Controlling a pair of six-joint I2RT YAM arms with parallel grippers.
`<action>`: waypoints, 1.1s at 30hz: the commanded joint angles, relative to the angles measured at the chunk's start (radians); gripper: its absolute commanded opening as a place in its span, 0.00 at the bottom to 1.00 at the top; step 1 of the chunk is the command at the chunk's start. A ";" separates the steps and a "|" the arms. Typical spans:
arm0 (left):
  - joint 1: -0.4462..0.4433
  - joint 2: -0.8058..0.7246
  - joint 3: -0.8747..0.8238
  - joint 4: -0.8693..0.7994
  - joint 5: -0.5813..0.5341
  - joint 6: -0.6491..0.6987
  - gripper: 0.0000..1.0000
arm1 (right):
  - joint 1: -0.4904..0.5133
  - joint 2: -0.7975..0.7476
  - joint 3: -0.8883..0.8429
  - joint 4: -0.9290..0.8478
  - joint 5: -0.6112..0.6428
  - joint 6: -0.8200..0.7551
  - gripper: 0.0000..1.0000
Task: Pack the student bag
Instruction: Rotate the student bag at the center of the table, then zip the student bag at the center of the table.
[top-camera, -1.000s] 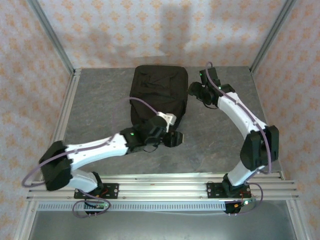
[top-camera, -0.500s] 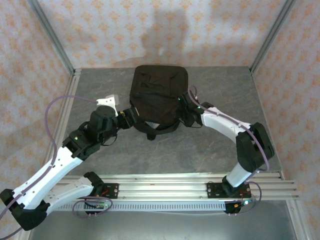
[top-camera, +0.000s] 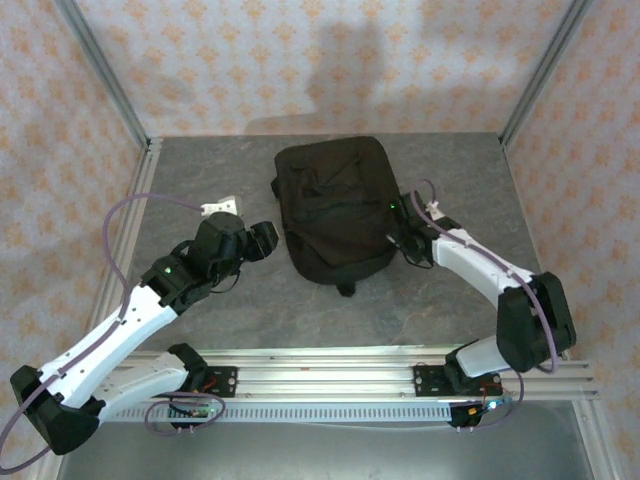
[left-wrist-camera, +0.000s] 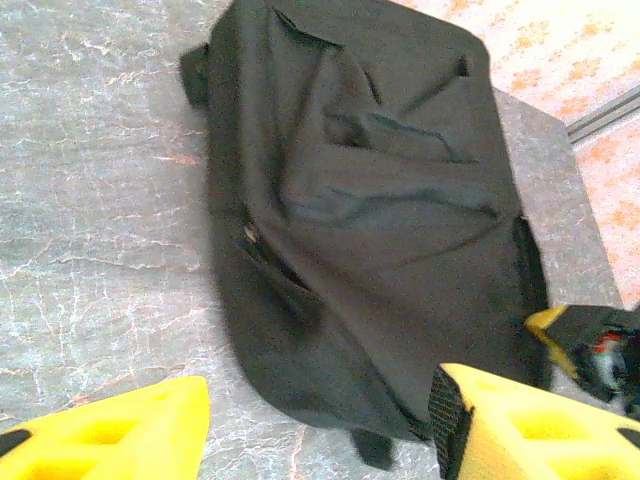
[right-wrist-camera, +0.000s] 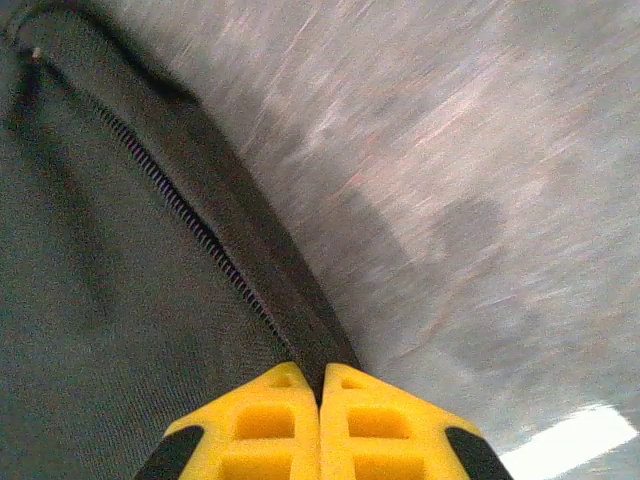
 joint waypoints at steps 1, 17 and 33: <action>0.008 0.007 -0.021 0.027 -0.025 -0.024 0.61 | -0.037 -0.057 0.017 -0.175 0.214 -0.088 0.09; 0.178 0.177 -0.086 0.124 0.124 -0.213 0.59 | 0.322 0.095 0.456 -0.291 -0.018 -0.773 0.46; 0.194 0.525 -0.014 0.383 0.344 -0.228 0.62 | 0.388 0.297 0.507 -0.267 0.048 -0.649 0.52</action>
